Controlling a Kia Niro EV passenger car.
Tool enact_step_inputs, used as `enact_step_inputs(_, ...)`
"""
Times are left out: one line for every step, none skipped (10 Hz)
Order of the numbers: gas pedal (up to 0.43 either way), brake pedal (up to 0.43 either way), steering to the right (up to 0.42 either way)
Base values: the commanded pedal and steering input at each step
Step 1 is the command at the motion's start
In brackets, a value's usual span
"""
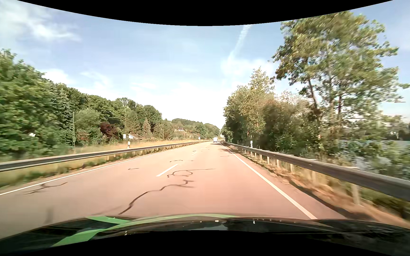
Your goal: Follow the waypoints while adhering to traffic rules and regulations
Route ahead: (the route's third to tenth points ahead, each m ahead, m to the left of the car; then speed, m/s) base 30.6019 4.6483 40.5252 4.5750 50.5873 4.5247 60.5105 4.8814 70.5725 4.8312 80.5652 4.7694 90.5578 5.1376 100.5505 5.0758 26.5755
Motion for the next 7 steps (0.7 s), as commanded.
enact_step_inputs(0.13,0.0,-0.003)
enact_step_inputs(0.13,0.0,-0.004)
enact_step_inputs(0.13,0.0,-0.004)
enact_step_inputs(0.13,0.0,-0.005)
enact_step_inputs(0.138,0.0,-0.005)
enact_step_inputs(0.138,0.0,-0.005)
enact_step_inputs(0.15,0.0,-0.005)
